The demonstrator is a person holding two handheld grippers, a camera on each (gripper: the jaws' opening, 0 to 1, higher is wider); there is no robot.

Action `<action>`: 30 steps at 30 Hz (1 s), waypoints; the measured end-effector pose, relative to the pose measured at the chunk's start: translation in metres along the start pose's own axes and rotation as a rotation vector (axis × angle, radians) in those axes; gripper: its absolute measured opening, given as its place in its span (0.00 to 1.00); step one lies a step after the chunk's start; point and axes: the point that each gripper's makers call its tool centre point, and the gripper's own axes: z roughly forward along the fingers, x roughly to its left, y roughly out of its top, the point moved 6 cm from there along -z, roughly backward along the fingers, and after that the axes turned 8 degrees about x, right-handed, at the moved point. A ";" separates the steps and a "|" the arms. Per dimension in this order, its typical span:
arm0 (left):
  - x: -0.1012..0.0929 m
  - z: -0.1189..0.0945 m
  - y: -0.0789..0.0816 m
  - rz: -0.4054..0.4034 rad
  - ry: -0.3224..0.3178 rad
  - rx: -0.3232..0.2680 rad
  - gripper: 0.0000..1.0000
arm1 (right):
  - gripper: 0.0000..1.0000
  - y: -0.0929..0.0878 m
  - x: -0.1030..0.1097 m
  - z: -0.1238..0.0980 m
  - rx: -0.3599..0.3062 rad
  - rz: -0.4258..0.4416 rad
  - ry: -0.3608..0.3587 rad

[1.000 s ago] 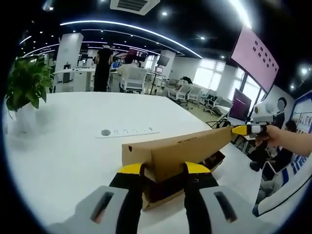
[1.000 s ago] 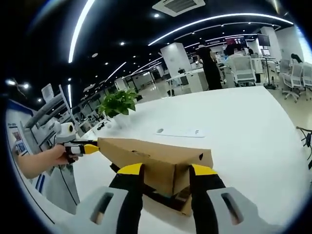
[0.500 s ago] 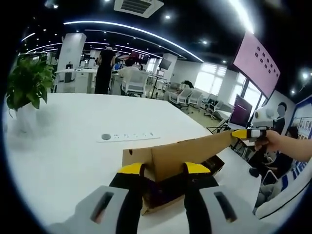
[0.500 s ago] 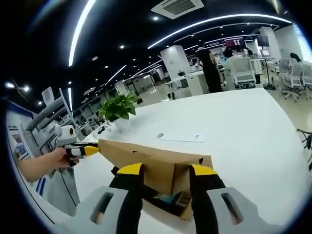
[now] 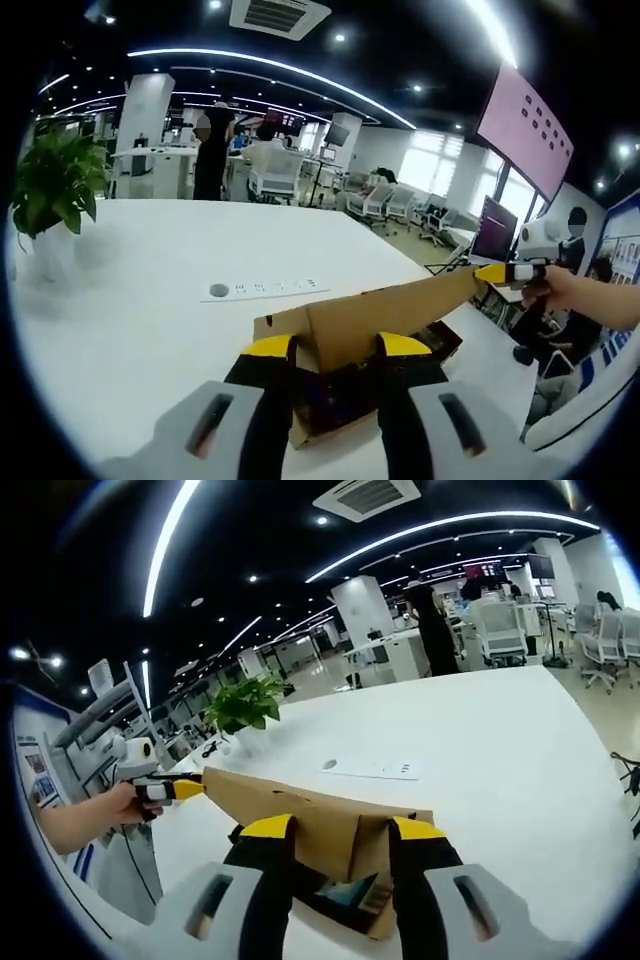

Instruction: Operate the shoe box by opening the lid, removing the specified soft item, and placing it in the target area until the item is outside and the box remains undamaged.

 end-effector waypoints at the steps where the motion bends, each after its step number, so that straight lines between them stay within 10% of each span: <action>1: 0.000 0.000 0.001 -0.001 -0.001 0.000 0.31 | 0.35 0.001 0.000 0.000 0.000 0.002 0.001; 30: 0.005 0.008 0.020 -0.041 -0.001 -0.035 0.30 | 0.36 0.019 -0.007 0.004 -0.015 0.021 0.004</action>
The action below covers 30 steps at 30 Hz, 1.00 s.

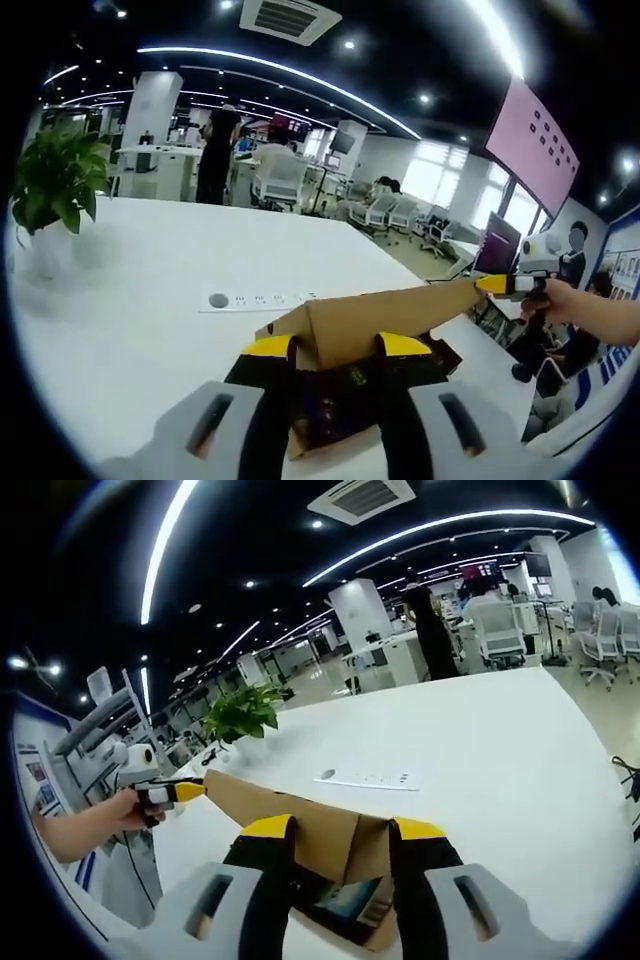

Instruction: Operate the shoe box by opening the lid, removing the specified soft item, and placing it in the target area until the item is outside and the box remains undamaged.

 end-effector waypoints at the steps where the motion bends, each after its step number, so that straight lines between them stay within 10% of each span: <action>1: 0.000 0.001 0.002 -0.001 0.001 -0.002 0.30 | 0.36 0.001 0.000 0.000 0.000 0.001 0.001; 30: 0.009 0.014 0.031 -0.013 0.013 -0.055 0.30 | 0.35 0.023 -0.009 0.011 -0.053 0.012 0.039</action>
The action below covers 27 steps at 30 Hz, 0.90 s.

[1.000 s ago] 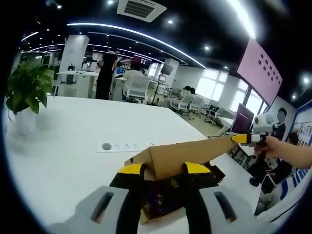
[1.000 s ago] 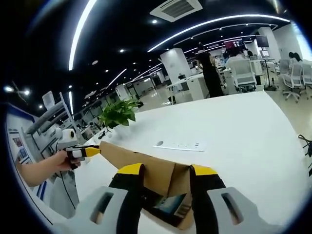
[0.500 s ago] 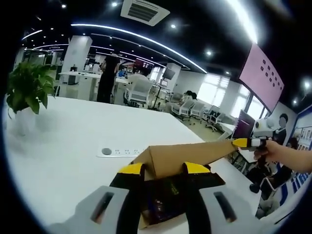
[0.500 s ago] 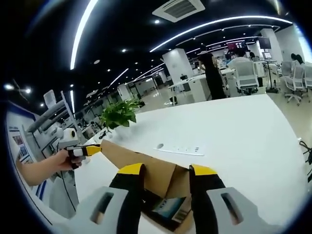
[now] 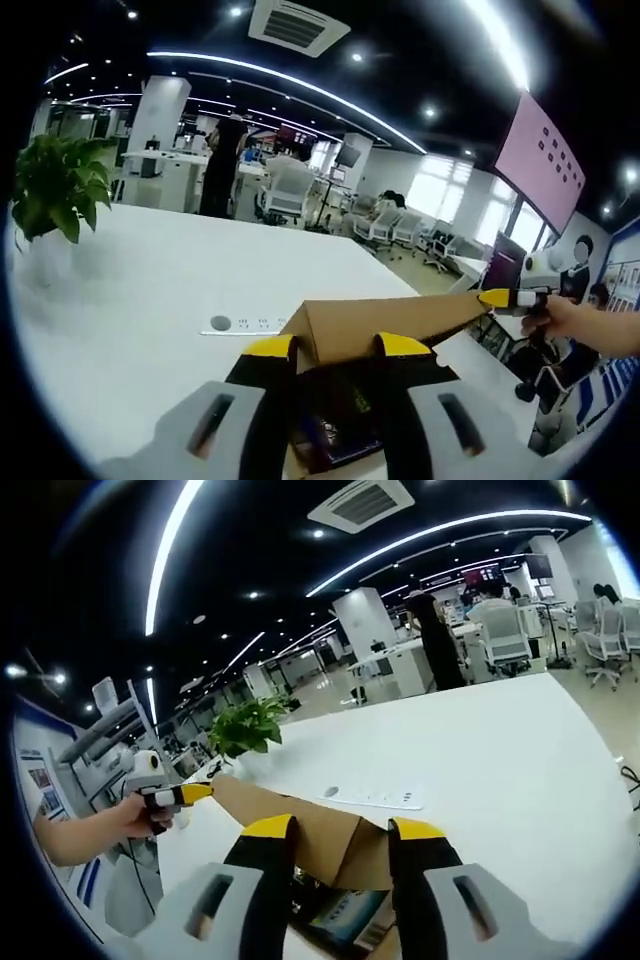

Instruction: Operate the shoe box by opening the lid, removing the specified soft item, and placing it in the target area until the item is outside and the box remains undamaged.

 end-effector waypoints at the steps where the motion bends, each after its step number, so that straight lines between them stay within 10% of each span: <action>1: 0.000 0.001 0.001 0.004 0.001 0.003 0.30 | 0.35 0.001 0.000 0.000 -0.003 0.003 0.001; 27: 0.009 0.017 0.031 0.044 -0.004 0.006 0.29 | 0.33 0.024 -0.012 0.014 -0.032 0.068 0.037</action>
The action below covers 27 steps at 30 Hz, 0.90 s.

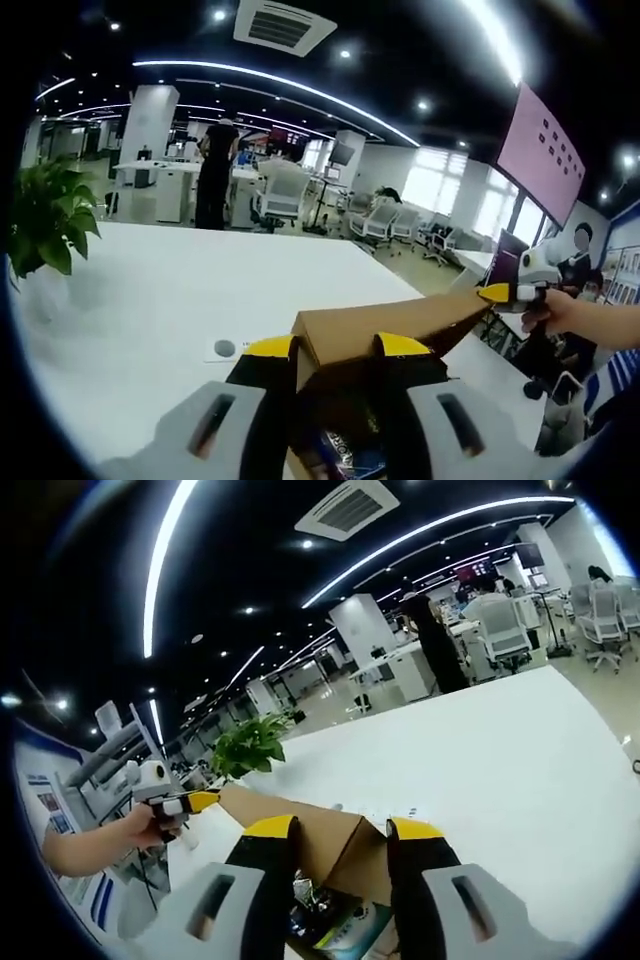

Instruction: Operate the shoe box by opening the lid, removing the specified soft item, and placing it in the target area until the item is outside and the box remains undamaged.

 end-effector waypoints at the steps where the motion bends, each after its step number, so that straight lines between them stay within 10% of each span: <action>1: 0.001 0.001 0.001 -0.003 -0.002 -0.002 0.29 | 0.33 0.000 0.000 0.000 -0.001 0.001 0.001; 27: 0.010 0.022 0.018 -0.040 -0.001 -0.053 0.29 | 0.34 0.020 -0.011 0.016 -0.050 0.032 -0.018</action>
